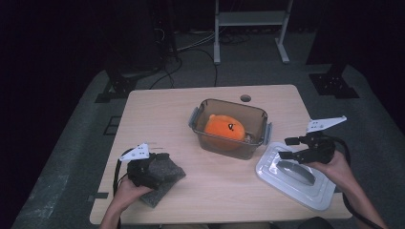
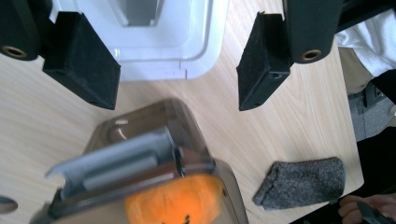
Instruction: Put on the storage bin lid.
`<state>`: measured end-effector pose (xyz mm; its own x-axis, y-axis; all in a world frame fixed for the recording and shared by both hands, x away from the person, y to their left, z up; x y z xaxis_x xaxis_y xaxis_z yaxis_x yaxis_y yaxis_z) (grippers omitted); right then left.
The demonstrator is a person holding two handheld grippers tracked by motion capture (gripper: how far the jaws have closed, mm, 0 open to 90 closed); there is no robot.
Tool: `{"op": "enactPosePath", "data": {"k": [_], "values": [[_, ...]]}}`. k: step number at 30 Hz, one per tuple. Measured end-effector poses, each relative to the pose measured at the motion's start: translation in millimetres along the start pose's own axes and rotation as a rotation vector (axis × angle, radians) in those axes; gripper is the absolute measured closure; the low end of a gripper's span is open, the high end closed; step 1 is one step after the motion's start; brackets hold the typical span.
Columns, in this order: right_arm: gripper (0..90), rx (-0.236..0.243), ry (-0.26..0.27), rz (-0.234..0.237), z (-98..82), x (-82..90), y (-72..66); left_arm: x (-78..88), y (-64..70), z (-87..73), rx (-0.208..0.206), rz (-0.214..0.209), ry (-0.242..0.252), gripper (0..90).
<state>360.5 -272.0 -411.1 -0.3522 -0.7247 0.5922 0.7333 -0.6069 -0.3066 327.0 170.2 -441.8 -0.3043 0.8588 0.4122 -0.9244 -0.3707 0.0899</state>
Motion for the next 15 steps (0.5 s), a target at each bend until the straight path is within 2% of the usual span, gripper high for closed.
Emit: {"op": "enactPosePath", "data": {"k": [15], "values": [[27.3, -0.053, 0.004, -0.038, -43.2, 6.1, 14.2, -0.2, 2.2, -0.4, 0.001, 0.003, -0.004, 6.7]]}}
Point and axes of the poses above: each handheld gripper's, and its own axes: x roughly backward along the jaws, z roughly out of its top, y roughly to its right, the point moved 6 cm from there along -x, roughly forward along the jaws, and after that the axes turned 7 degrees about -x, right-handed, at the moved point
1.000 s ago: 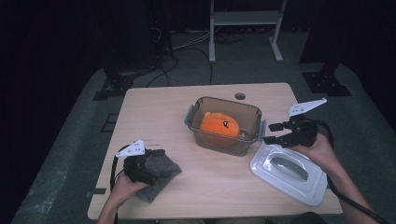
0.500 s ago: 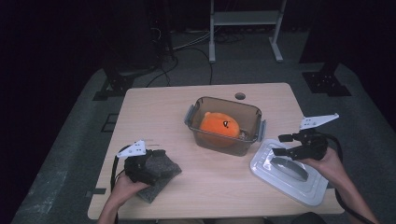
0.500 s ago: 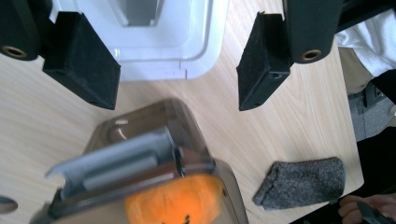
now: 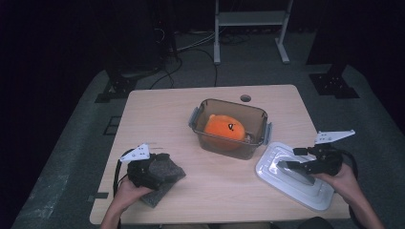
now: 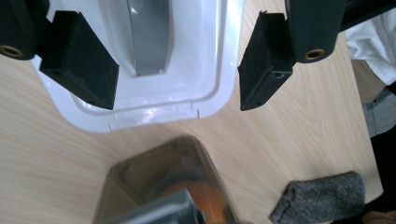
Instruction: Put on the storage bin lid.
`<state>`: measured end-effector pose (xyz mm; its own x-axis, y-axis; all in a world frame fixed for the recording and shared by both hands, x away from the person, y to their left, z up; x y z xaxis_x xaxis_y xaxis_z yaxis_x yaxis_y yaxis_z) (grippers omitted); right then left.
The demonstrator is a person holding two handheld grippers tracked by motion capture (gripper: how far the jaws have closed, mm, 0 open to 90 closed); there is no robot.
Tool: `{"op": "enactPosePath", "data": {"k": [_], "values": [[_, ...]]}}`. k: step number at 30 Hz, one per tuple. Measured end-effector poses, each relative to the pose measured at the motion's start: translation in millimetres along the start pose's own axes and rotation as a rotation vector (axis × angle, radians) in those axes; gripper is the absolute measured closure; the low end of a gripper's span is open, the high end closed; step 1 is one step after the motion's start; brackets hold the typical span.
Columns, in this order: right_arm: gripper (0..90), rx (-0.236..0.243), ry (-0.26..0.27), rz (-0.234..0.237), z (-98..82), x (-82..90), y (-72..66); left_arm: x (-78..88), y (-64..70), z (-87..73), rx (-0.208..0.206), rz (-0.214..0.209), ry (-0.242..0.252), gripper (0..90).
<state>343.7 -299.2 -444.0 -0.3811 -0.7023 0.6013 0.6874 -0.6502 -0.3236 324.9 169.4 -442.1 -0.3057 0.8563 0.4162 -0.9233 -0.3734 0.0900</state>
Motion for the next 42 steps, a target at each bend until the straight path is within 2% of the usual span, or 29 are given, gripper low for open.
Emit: {"op": "enactPosePath", "data": {"k": [8, 15, 21, 24, 28, 32, 42], "values": [[27.3, -0.032, 0.003, -0.014, -21.8, 3.3, 9.3, -2.5, -0.6, -0.5, 0.001, -0.001, -0.006, 6.7], [29.5, -0.035, -0.003, -0.038, -35.6, 2.4, 13.2, -4.4, 0.0, 0.3, 0.003, -0.003, -0.007, 6.8], [35.8, -0.009, -0.011, -0.068, -41.0, -3.8, 12.9, -4.3, -0.3, 0.8, 0.001, 0.000, -0.004, 6.8], [38.9, -0.016, -0.022, -0.081, -42.6, -7.8, 14.8, -3.5, -0.9, 1.0, 0.000, 0.001, -0.001, 6.8], [50.4, -0.001, -0.039, -0.095, -45.3, -12.3, 16.0, -2.8, -0.8, 0.6, 0.002, 0.000, -0.002, 6.8], [62.7, -0.005, -0.032, -0.087, -47.8, -13.0, 18.6, -2.4, -1.0, -0.6, 0.005, 0.001, -0.009, 6.7], [65.7, 0.037, -0.041, -0.083, -49.5, -11.2, 16.0, -1.4, -1.4, -0.4, 0.004, 0.009, -0.008, 6.8]]}}
Point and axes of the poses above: each handheld gripper's, and its own axes: x roughly backward along the jaws, z roughly out of its top, y roughly to its right, the point moved 6 cm from there along -x, roughly forward along the jaws, and after that the axes turned 7 degrees about -x, right-handed, at the moved point
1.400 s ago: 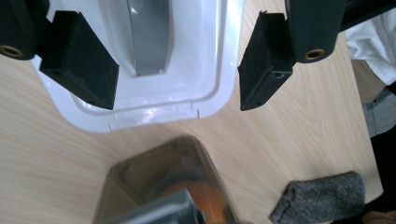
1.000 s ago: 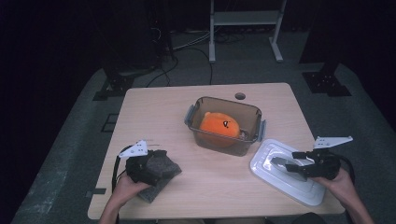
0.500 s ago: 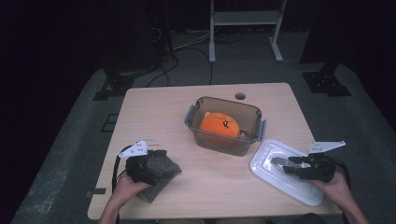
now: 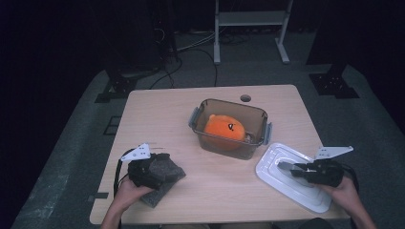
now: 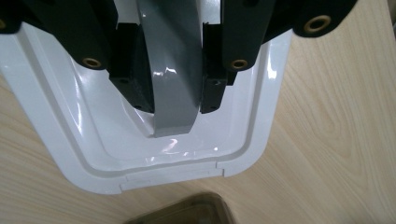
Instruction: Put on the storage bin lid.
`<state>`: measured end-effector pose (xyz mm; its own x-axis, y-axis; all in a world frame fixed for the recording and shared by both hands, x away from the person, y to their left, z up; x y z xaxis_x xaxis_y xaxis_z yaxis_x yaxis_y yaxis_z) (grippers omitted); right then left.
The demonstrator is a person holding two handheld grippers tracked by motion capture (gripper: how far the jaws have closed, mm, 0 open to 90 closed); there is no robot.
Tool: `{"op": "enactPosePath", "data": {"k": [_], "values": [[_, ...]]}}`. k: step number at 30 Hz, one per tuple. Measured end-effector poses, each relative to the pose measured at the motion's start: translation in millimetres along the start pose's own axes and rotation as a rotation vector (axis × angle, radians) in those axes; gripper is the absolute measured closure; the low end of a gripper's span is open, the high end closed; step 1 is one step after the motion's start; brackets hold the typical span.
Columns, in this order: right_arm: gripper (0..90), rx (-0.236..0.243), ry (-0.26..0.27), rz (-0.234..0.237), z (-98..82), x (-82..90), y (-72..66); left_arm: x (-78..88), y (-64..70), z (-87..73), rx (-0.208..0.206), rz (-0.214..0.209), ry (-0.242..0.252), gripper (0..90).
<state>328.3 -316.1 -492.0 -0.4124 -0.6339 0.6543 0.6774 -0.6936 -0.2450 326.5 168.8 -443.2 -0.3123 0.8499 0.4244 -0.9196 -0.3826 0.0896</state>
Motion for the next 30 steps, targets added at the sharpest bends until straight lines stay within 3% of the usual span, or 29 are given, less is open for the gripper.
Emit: {"op": "enactPosePath", "data": {"k": [30], "values": [[65.8, 0.035, 0.038, -0.004, 21.5, 38.4, -8.5, 1.3, 1.1, 0.7, -0.002, 0.005, 0.005, 6.8]]}}
Point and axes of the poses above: each handheld gripper's, and its own axes: x roughly backward along the jaws, z roughly out of its top, y roughly to its right, the point moved 6 cm from there along -x, roughly forward along the jaws, and after that the axes turned 7 degrees about -x, right-handed, at the moved point
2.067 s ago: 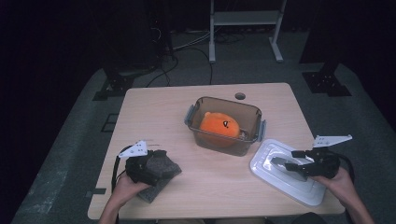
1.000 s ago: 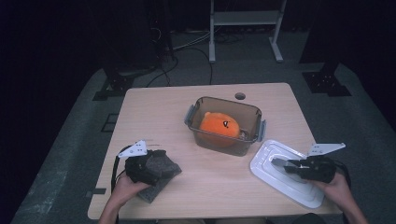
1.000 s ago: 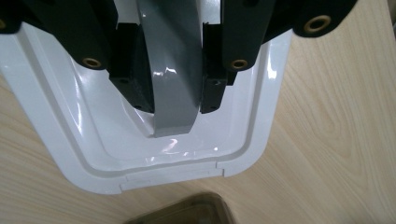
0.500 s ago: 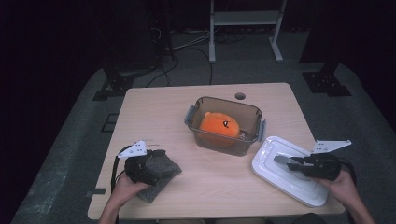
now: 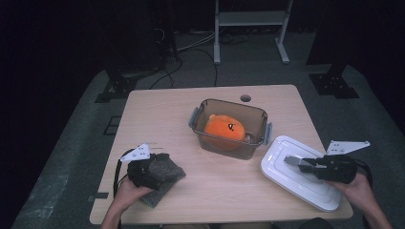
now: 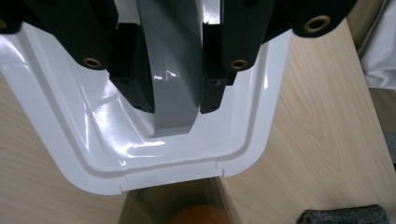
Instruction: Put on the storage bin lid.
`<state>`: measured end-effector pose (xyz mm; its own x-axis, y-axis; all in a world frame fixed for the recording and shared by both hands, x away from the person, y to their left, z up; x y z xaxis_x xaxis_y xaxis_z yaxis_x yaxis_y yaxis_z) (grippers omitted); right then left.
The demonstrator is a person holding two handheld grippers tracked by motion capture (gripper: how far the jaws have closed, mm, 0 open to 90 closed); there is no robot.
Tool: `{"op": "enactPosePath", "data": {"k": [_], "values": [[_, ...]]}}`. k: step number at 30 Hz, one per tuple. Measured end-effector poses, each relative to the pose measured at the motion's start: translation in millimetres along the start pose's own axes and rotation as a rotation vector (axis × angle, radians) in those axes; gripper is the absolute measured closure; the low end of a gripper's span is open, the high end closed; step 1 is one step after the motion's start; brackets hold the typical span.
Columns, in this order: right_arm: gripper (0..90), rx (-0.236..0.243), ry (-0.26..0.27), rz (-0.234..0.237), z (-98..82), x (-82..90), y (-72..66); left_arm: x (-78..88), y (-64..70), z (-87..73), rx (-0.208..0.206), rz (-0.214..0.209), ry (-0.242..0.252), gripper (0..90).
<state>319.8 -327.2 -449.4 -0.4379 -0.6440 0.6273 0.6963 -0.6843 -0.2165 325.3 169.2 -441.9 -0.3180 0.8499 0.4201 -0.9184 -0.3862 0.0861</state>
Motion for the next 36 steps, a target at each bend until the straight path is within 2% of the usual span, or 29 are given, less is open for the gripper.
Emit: {"op": "enactPosePath", "data": {"k": [14, 22, 27, 36], "values": [[65.8, 0.019, 0.010, -0.005, 9.6, 21.3, -5.8, -0.6, 0.1, 0.1, -0.002, -0.002, -0.003, 6.7], [65.8, 0.022, 0.043, -0.008, 15.5, 36.5, -7.8, 0.1, -0.3, 0.3, -0.001, -0.001, 0.000, 6.7], [65.8, 0.027, 0.043, -0.006, 18.6, 41.2, -10.4, -0.2, 0.1, 0.1, 0.001, -0.002, 0.000, 6.8], [65.8, 0.046, 0.057, 0.002, 32.0, 52.9, -15.7, -0.5, 0.0, -0.1, 0.002, -0.003, -0.003, 6.8]]}}
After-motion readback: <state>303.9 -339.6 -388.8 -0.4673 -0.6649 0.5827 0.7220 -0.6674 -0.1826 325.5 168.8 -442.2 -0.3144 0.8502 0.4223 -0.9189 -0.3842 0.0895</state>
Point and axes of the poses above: each handheld gripper's, and its own axes: x roughly backward along the jaws, z roughly out of its top, y roughly to its right, the point moved 6 cm from there along -x, roughly forward along the jaws, and after that the axes turned 7 degrees about -x, right-handed, at the moved point
